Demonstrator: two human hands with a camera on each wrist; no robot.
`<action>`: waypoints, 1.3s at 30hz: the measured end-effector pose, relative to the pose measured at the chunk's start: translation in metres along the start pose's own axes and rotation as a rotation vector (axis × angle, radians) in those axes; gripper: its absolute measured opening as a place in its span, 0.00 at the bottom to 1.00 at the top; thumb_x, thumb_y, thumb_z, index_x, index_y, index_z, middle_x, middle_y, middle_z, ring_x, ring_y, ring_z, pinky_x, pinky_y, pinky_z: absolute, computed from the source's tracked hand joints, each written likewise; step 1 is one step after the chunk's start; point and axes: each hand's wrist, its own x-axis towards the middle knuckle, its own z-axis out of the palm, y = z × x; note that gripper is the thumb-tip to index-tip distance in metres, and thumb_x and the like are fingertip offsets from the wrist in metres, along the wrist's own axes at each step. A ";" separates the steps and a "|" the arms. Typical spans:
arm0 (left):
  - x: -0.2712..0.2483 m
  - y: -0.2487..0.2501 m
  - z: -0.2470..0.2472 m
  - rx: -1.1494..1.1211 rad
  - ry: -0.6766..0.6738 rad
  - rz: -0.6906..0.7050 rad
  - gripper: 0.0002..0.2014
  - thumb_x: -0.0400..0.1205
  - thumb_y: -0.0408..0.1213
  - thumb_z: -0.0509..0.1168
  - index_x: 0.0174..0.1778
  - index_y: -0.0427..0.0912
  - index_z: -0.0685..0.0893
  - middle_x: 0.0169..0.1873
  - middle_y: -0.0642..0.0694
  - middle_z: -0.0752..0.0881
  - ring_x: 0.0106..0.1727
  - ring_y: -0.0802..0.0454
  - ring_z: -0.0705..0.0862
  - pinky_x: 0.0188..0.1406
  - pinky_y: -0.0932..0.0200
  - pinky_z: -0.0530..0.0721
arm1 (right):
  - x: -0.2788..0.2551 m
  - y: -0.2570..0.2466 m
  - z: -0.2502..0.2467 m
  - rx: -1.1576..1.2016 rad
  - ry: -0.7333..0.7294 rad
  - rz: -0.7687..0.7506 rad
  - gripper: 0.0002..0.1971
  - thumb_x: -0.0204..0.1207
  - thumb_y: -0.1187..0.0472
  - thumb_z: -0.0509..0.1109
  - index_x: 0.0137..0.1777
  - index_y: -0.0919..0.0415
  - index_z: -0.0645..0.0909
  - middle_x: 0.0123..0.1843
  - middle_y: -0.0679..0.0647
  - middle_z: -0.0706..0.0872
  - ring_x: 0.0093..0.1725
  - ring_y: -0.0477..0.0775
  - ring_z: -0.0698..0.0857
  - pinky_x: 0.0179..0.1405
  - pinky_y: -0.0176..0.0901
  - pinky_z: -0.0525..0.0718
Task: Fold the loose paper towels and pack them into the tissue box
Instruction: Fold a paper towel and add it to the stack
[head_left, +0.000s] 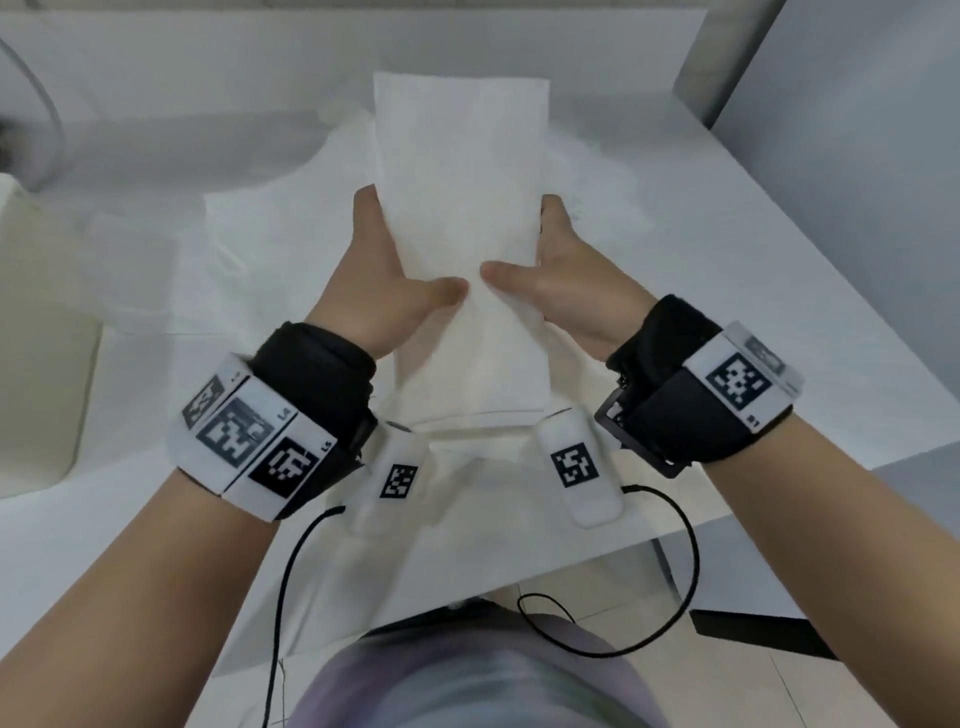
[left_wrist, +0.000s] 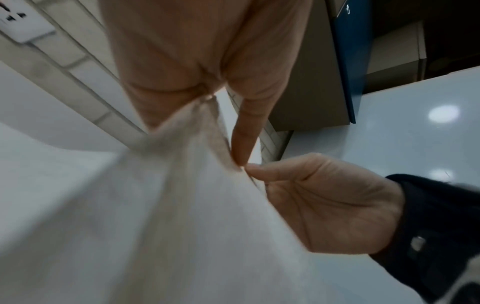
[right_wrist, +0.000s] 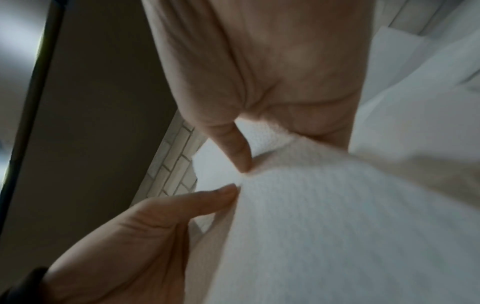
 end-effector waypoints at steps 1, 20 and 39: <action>0.005 0.001 0.005 0.014 -0.015 -0.002 0.33 0.74 0.26 0.71 0.68 0.44 0.61 0.60 0.46 0.80 0.61 0.49 0.82 0.63 0.46 0.81 | -0.003 0.001 -0.004 0.007 0.068 -0.027 0.21 0.77 0.67 0.67 0.65 0.59 0.62 0.58 0.50 0.80 0.58 0.51 0.83 0.59 0.44 0.83; 0.018 0.016 0.122 -0.119 -0.055 0.209 0.20 0.78 0.18 0.54 0.58 0.44 0.60 0.57 0.48 0.74 0.61 0.56 0.76 0.61 0.69 0.76 | -0.038 0.049 -0.056 0.035 0.448 -0.192 0.09 0.82 0.70 0.53 0.55 0.56 0.58 0.63 0.60 0.74 0.59 0.53 0.78 0.56 0.38 0.79; 0.020 0.020 0.115 -0.212 -0.055 0.252 0.20 0.75 0.16 0.55 0.55 0.43 0.61 0.45 0.55 0.72 0.46 0.66 0.75 0.45 0.77 0.75 | -0.037 0.051 -0.054 0.123 0.476 -0.278 0.10 0.83 0.69 0.54 0.59 0.59 0.60 0.64 0.57 0.74 0.61 0.48 0.75 0.58 0.29 0.74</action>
